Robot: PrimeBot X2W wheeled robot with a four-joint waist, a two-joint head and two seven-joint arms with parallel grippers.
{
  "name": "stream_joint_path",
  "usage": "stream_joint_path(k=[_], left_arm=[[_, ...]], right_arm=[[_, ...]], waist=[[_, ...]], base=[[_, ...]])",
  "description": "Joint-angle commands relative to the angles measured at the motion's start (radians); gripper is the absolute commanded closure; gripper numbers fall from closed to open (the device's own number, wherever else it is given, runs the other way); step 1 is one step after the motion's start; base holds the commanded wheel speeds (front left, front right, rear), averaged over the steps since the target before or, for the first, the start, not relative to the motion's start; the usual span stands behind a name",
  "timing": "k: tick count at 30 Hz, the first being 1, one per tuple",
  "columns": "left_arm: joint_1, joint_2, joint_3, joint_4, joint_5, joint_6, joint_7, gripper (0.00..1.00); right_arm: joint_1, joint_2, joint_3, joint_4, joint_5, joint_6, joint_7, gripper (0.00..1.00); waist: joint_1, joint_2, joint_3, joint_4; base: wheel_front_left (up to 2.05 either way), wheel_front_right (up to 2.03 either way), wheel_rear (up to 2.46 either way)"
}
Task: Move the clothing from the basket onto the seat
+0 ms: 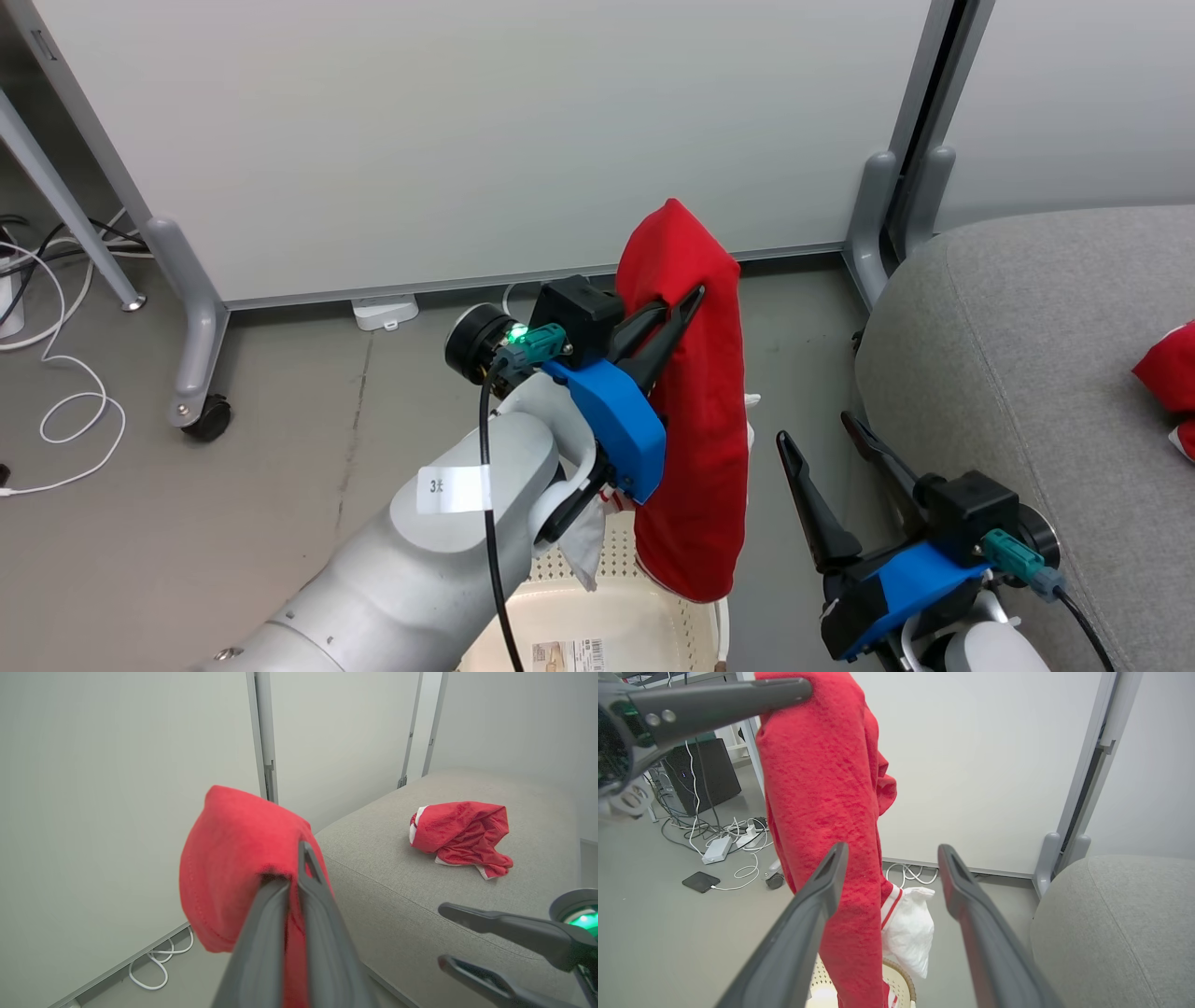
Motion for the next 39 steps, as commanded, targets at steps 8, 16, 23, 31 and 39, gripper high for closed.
stream_joint_path(k=[8, 16, 23, 31, 39], left_arm=[[-0.039, 0.0, -0.046, 0.018, -0.041, 0.008, -0.018, 1.0], [-0.055, 0.001, -0.079, 0.022, -0.07, 0.016, -0.026, 1.0], [-0.066, 0.0, -0.109, 0.021, -0.095, 0.022, -0.031, 1.0], [-0.078, 0.0, -0.139, 0.02, -0.12, 0.024, -0.035, 1.0], [-0.085, 0.0, -0.163, 0.016, -0.141, 0.029, -0.036, 1.0]], right_arm=[[-0.02, -0.017, 0.048, 0.028, 0.021, 0.0, 0.023, 0.0], [-0.125, -0.041, 0.144, 0.127, 0.077, 0.0, 0.043, 0.0], [-0.253, -0.045, 0.271, 0.25, 0.135, 0.0, 0.035, 0.0], [-0.372, -0.019, 0.308, 0.427, 0.124, 0.0, -0.04, 0.0], [-0.445, 0.008, 0.306, 0.578, 0.104, 0.0, -0.092, 0.0]], waist=[[0.0001, -0.0001, 0.007, -0.001], [0.0001, -0.0001, 0.012, -0.002], [0.0001, -0.0001, 0.019, 0.004], [0.0001, -0.0001, 0.026, 0.011], [0.0001, -0.0001, 0.026, 0.016]], base=[[0.0, 0.0, 0.0], [0.0, 0.0, 0.0], [0.0, 0.0, 0.0], [0.0, 0.0, 0.0], [0.0, 0.0, 0.0]])
